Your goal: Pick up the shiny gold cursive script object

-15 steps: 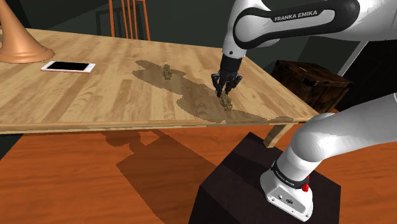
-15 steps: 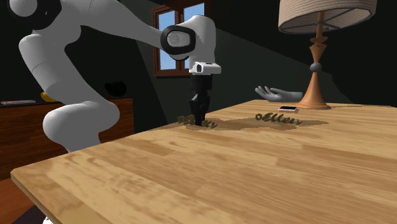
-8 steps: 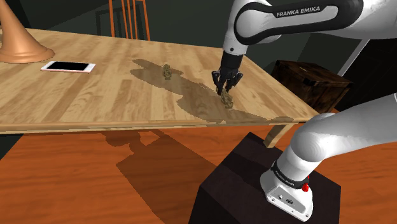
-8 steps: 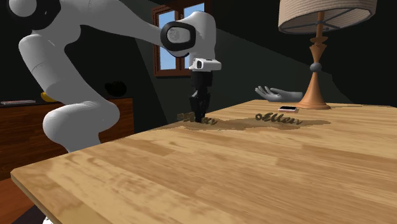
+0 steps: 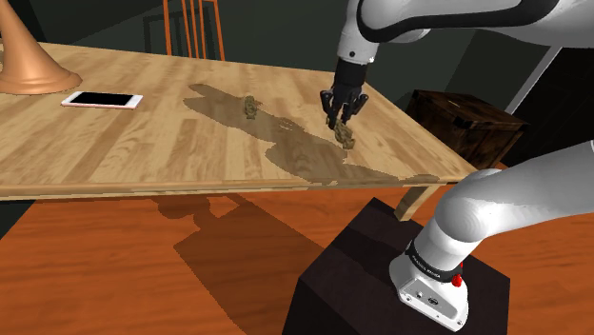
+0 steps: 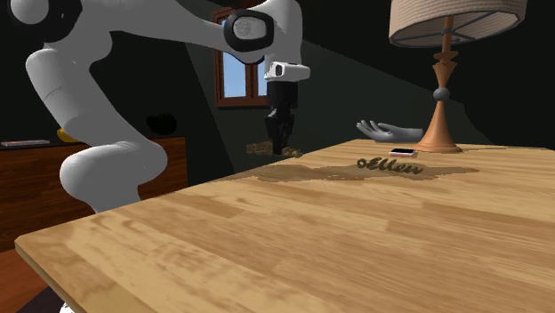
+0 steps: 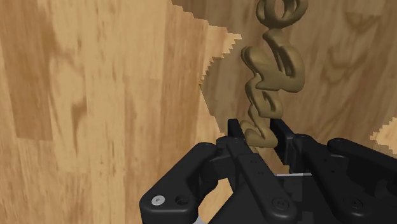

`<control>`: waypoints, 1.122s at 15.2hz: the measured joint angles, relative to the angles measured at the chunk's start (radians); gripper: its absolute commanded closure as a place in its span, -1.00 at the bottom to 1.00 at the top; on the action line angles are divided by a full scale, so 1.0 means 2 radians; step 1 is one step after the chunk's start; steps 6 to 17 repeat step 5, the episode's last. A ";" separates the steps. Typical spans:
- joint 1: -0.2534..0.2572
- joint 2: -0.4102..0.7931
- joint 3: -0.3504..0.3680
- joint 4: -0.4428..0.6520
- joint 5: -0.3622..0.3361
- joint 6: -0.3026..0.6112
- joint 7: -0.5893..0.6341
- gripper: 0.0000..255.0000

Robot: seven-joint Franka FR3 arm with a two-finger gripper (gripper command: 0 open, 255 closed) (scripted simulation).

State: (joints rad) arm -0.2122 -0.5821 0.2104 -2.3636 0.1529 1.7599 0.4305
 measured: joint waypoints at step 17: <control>-0.001 0.000 -0.003 0.029 -0.002 -0.030 0.001 1.00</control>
